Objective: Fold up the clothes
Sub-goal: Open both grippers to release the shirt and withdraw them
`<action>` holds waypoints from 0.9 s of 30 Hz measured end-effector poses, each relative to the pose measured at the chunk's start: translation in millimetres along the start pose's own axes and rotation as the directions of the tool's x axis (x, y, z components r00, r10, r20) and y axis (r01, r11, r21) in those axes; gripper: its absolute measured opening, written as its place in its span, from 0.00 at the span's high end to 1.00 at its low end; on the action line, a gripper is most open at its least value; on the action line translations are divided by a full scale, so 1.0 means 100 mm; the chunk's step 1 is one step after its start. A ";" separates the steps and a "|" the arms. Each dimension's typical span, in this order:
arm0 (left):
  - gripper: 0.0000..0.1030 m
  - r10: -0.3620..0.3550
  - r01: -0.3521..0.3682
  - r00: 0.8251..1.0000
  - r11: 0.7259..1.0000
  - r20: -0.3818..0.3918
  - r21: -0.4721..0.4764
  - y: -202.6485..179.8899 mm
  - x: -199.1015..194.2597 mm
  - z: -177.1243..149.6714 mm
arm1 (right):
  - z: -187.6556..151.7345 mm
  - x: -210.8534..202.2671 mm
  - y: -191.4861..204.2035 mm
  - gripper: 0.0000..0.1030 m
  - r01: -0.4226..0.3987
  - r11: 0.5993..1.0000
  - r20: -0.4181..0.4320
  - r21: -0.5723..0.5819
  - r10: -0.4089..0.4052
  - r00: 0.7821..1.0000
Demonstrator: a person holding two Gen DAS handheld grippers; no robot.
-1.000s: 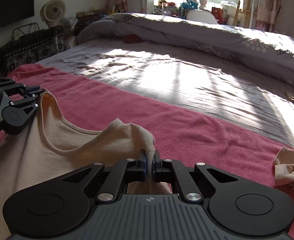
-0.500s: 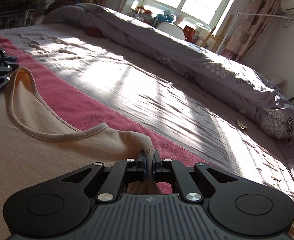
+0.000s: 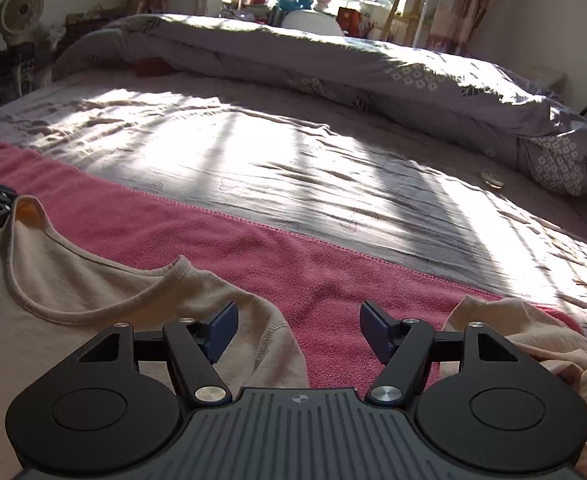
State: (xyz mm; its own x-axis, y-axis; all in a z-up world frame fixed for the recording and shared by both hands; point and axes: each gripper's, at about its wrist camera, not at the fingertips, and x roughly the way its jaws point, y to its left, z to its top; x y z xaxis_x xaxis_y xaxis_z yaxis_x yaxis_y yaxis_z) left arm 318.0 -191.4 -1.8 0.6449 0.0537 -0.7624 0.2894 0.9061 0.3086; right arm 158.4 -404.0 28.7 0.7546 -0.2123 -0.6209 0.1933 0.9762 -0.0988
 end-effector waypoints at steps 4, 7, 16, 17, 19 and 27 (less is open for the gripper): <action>0.36 -0.368 0.313 0.929 0.837 -0.037 -0.448 0.71 -0.05 0.14 | 0.17 -0.46 -0.43 0.27 -0.104 0.967 0.068 0.234 0.090 0.994; 0.36 -0.438 0.392 0.898 0.741 0.050 -0.545 0.96 -0.25 0.11 | 0.11 -0.85 -0.46 0.23 -0.180 0.957 0.118 0.228 0.156 0.981; 0.33 -0.219 0.268 0.948 0.941 0.230 -0.208 1.10 -1.55 -0.53 | -0.89 -1.88 0.52 0.19 -0.256 0.960 0.164 -0.114 0.272 0.948; 0.32 -0.240 0.288 0.936 0.943 0.258 -0.168 1.06 -1.74 -0.74 | -1.00 -1.92 0.63 0.19 -0.276 0.954 0.148 -0.118 0.291 0.945; 0.27 -0.283 0.323 0.908 0.943 0.310 -0.085 0.99 -2.11 -1.16 | -1.19 -1.96 0.80 0.19 -0.317 0.943 0.115 -0.099 0.327 0.938; 0.25 -0.406 0.397 0.894 0.914 0.191 0.085 0.22 -2.49 -2.58 | -1.73 -2.16 0.99 0.20 -0.338 0.936 -0.017 -0.101 0.338 0.941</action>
State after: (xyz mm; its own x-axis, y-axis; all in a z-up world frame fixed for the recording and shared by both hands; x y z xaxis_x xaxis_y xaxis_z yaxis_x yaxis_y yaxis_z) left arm -18.9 -76.9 48.0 0.5937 -0.4002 -0.6981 0.5808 0.8136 0.0275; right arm -94.1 -253.4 18.5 0.7646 0.1308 -0.6310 -0.1377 0.9897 0.0384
